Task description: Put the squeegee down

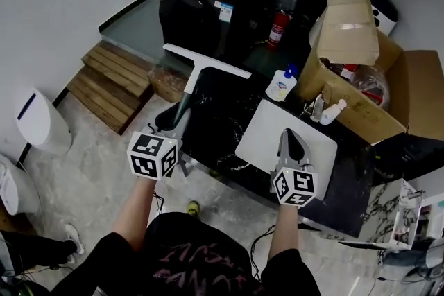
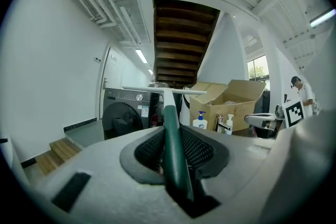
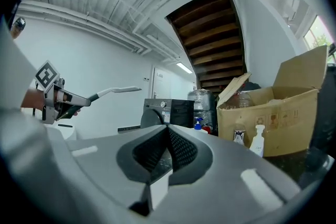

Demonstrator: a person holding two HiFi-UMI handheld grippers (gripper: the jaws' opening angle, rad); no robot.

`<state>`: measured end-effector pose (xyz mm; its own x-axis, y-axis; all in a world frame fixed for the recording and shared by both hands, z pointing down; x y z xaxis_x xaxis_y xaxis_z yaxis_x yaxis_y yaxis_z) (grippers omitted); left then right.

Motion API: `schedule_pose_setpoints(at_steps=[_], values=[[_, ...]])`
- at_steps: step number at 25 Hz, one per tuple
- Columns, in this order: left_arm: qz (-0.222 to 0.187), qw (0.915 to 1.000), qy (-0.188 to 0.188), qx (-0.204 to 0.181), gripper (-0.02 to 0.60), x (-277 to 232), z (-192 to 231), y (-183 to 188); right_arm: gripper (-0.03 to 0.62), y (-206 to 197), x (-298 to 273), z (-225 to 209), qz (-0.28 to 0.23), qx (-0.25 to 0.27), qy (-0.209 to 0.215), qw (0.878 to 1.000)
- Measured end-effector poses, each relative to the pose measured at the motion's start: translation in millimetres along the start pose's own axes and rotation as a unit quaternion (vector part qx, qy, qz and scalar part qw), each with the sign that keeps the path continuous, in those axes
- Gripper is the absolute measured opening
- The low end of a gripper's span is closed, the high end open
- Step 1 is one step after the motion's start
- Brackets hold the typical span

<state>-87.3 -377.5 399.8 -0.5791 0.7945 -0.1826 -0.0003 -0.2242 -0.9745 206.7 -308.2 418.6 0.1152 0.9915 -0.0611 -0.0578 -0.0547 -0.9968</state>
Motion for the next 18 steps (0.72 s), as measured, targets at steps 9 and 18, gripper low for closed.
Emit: schedule_pose_setpoints(at_steps=[9, 18], values=[[0.014, 0.999, -0.042, -0.006, 0.1, -52.4, 34.4, 6.7, 0.009, 5.0, -38.4, 4.8, -0.002, -0.001, -0.036, 0.999], [0.034, 0.9971, -0.068, -0.008, 0.1, -82.3, 30.6, 1.4, 0.008, 10.0, -52.5, -8.1, 0.006, 0.012, -0.049, 0.999]])
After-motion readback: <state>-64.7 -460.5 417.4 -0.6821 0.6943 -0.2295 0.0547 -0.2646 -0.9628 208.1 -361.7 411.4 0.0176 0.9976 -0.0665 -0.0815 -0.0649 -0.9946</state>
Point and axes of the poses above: the fingertips, and each gripper's own axes: x backward along the fingers, z to its left, y out of its top, the point moved 3 cm from there along x, backward along the fingers, and after that the axes turned 2 degrees about x, right-handed, at the moved point
